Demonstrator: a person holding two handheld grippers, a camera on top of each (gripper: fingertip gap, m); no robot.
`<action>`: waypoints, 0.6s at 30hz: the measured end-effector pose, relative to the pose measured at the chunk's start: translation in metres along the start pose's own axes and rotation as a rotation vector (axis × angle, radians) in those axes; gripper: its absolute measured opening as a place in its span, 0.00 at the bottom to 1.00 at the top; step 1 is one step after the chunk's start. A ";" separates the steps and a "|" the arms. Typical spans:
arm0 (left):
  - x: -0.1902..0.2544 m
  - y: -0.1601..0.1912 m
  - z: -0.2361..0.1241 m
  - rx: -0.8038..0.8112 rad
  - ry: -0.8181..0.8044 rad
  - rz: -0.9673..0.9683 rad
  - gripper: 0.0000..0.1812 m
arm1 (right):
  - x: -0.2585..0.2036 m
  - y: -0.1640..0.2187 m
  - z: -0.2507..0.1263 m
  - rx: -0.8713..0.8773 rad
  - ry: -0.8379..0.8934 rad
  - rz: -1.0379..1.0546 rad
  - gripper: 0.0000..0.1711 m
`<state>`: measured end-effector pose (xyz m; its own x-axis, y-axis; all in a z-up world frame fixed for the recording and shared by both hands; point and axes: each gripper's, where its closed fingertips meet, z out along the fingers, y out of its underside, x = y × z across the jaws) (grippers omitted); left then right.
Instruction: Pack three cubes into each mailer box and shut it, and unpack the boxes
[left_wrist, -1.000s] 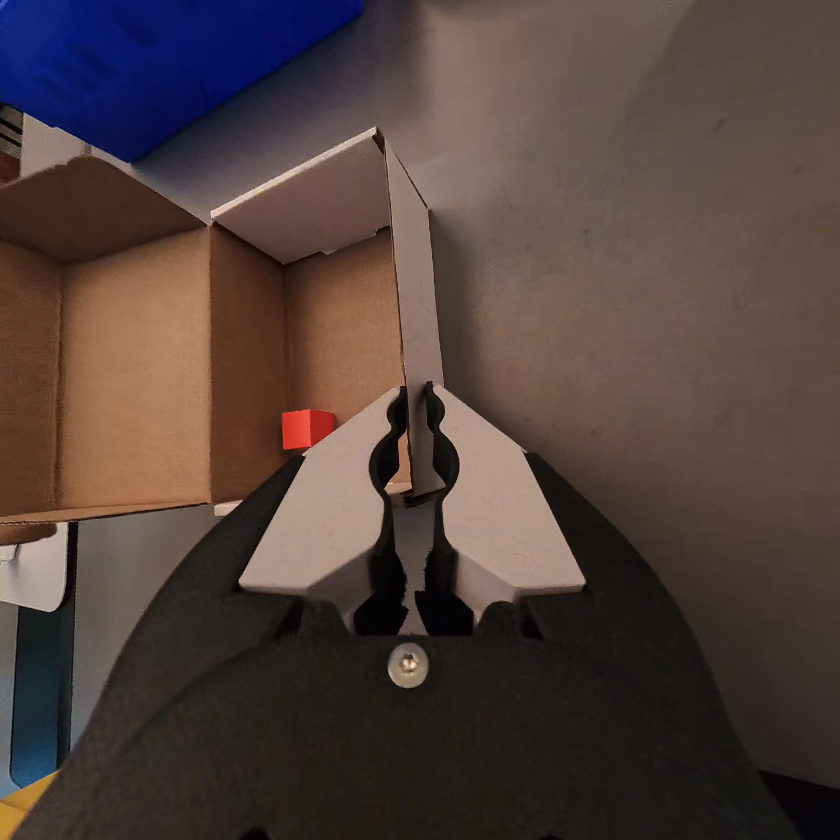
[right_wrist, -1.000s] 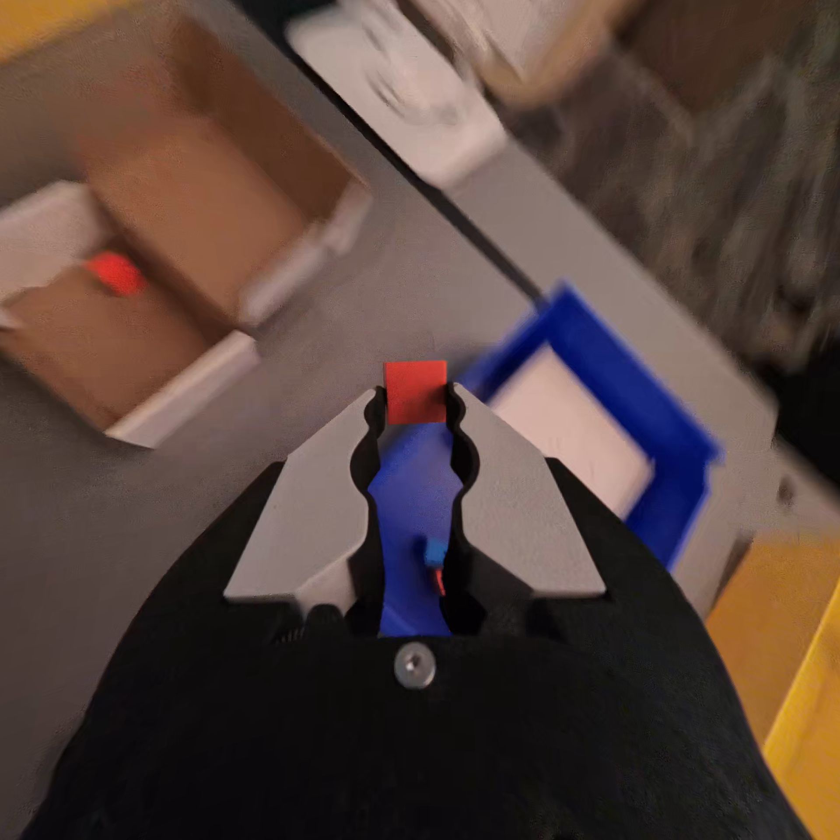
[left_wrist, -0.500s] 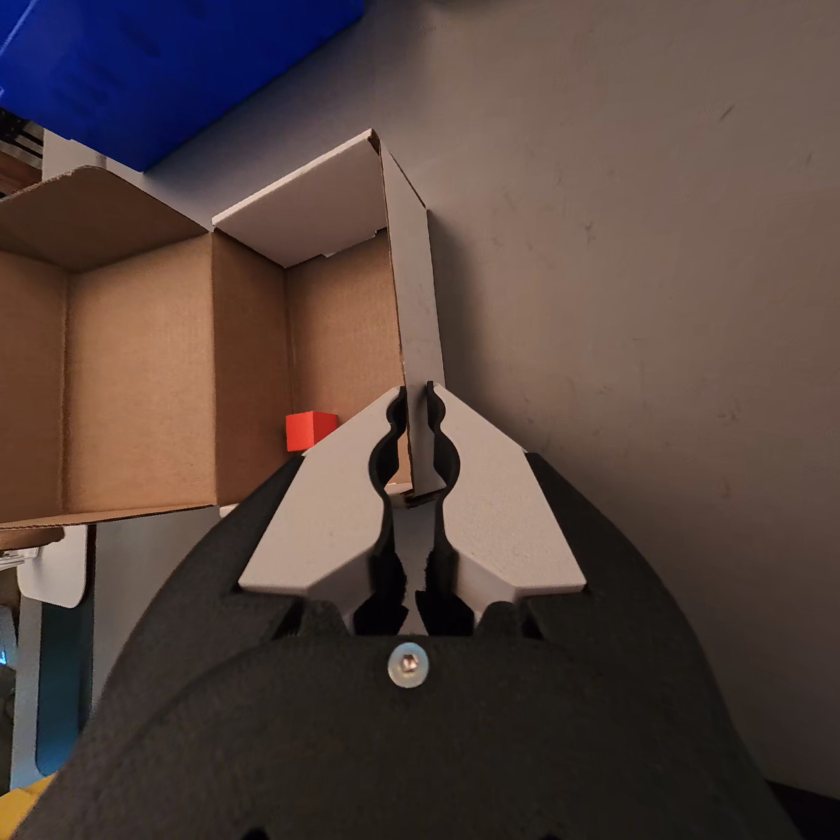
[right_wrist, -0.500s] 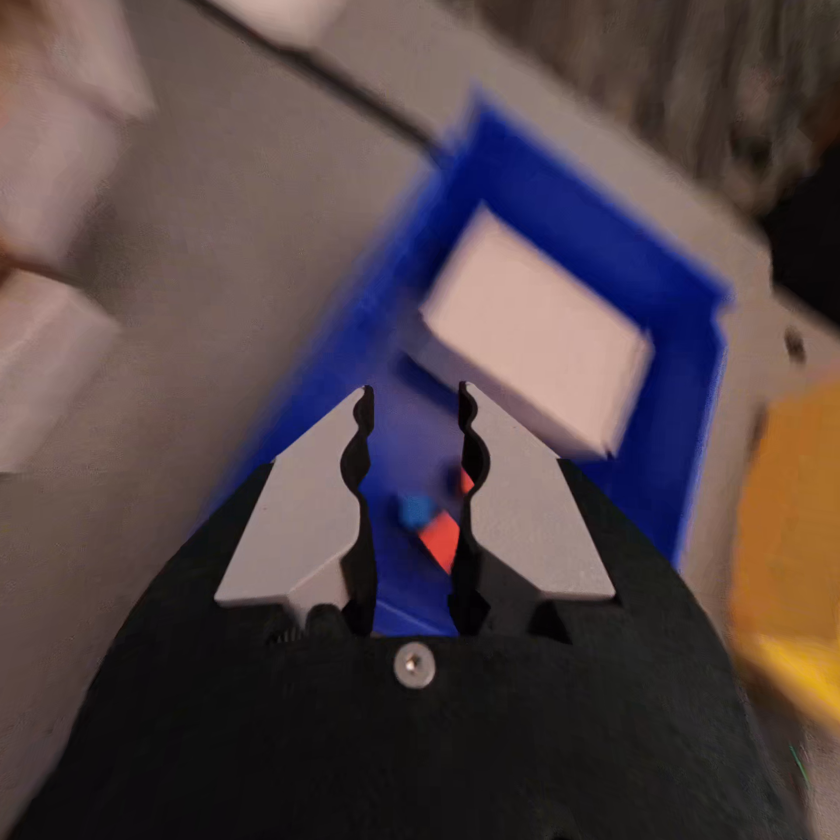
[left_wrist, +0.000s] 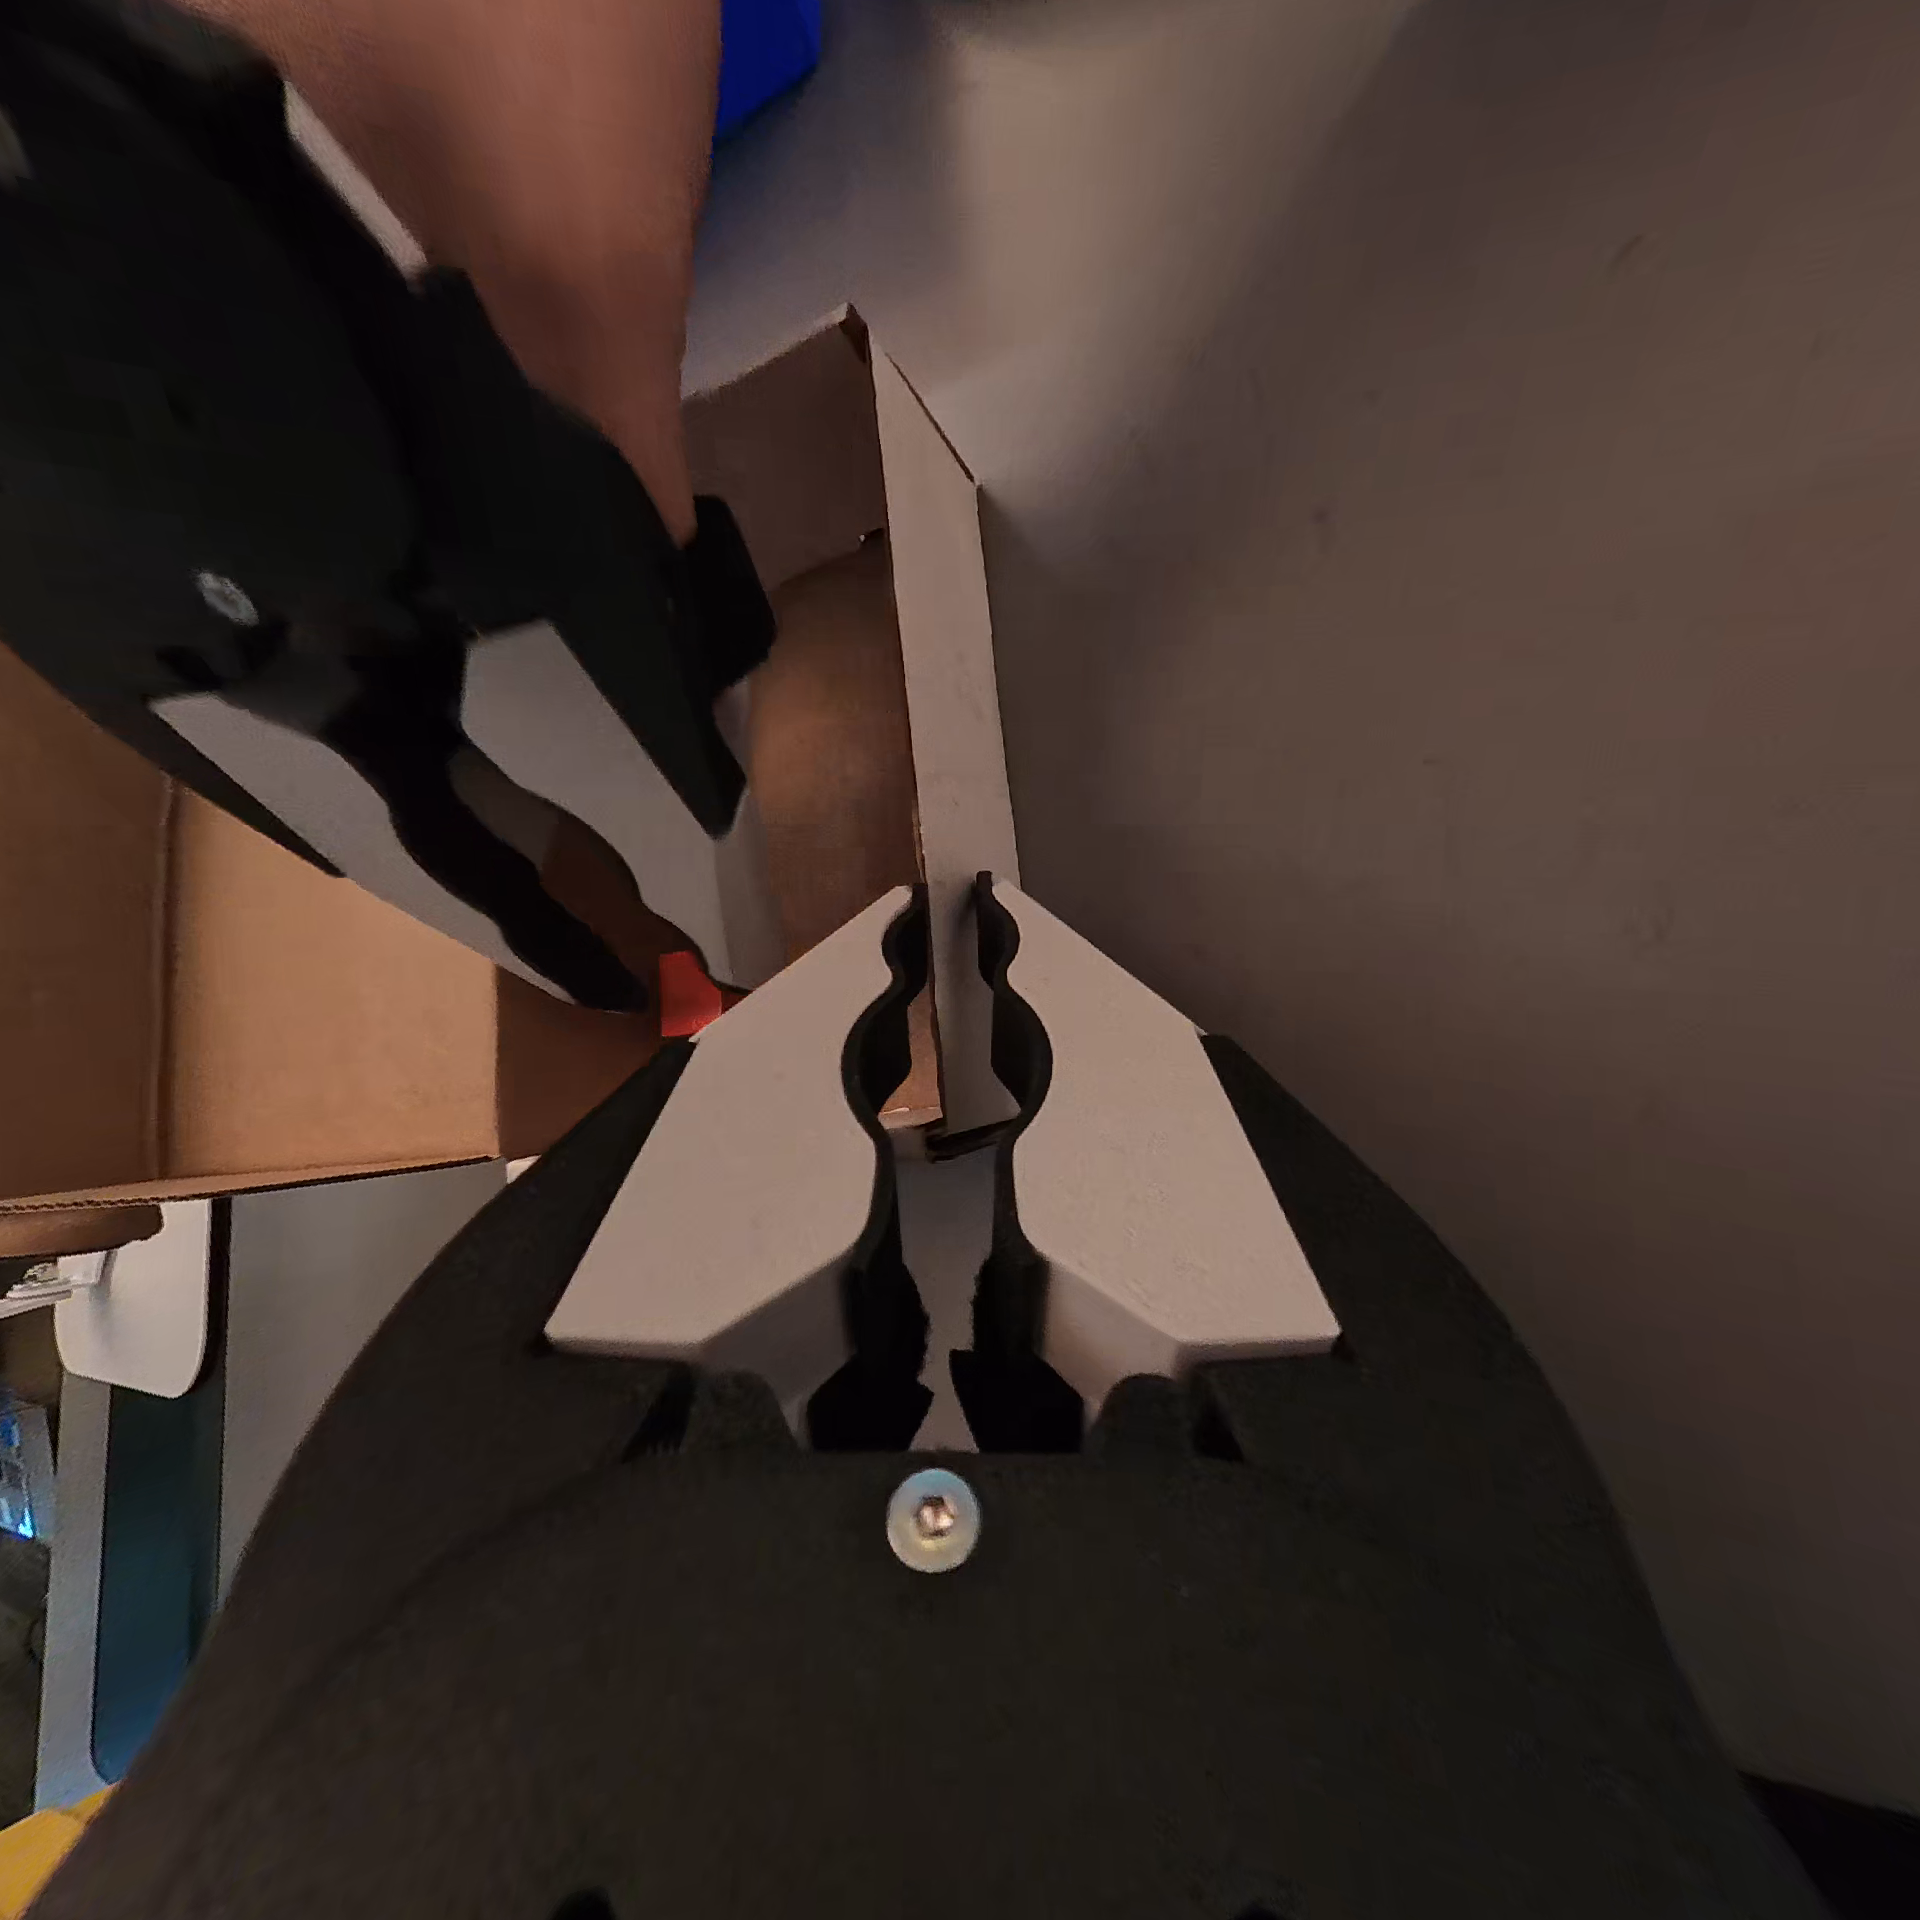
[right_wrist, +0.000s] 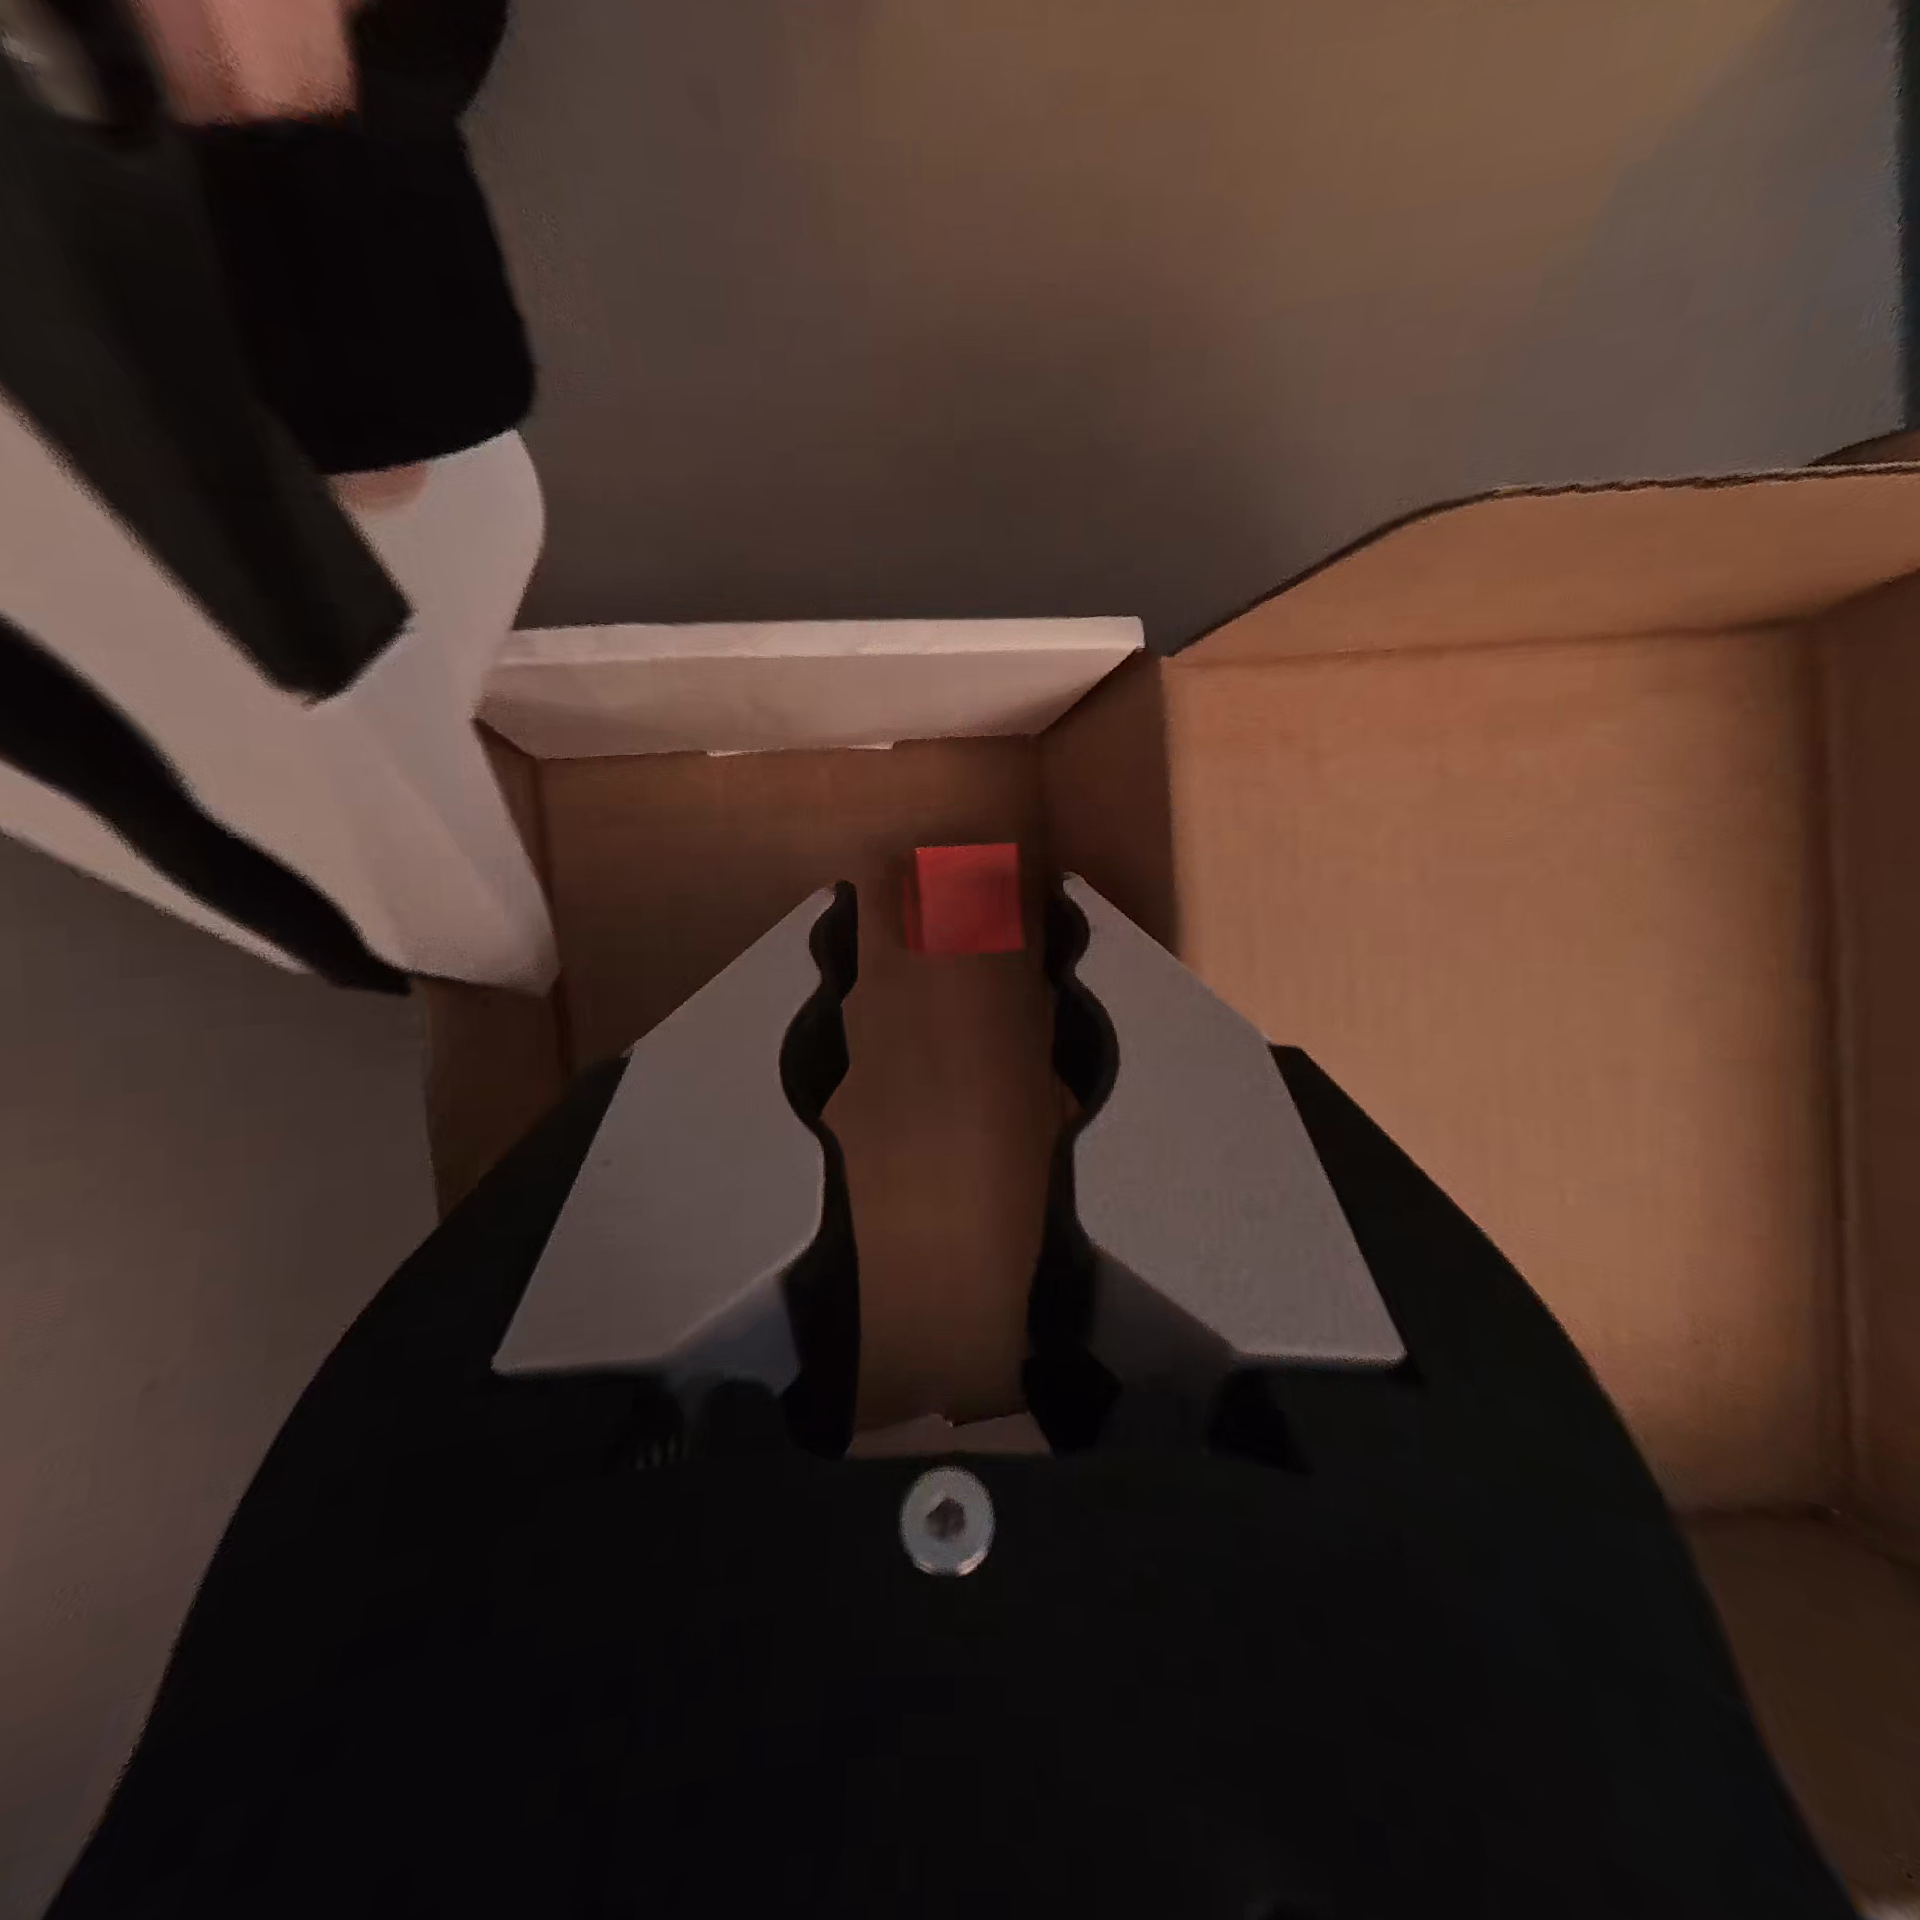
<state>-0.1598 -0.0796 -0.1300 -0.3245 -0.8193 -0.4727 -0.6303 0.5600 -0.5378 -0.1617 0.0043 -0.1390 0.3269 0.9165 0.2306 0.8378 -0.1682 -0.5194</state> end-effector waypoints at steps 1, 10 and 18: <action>0.000 0.000 0.000 -0.001 0.000 0.000 0.04 | 0.000 0.005 0.004 -0.038 -0.004 0.000 0.18; 0.000 0.000 0.000 -0.003 -0.013 0.005 0.04 | 0.045 0.019 -0.144 0.108 0.361 0.150 0.12; 0.000 0.000 0.000 -0.022 -0.020 0.018 0.04 | 0.076 0.272 -0.180 -0.226 0.436 0.970 0.12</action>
<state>-0.1601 -0.0793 -0.1298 -0.3220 -0.8064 -0.4961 -0.6399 0.5716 -0.5136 0.1697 -0.0368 -0.1139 0.9826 0.1568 0.0994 0.1854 -0.8548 -0.4847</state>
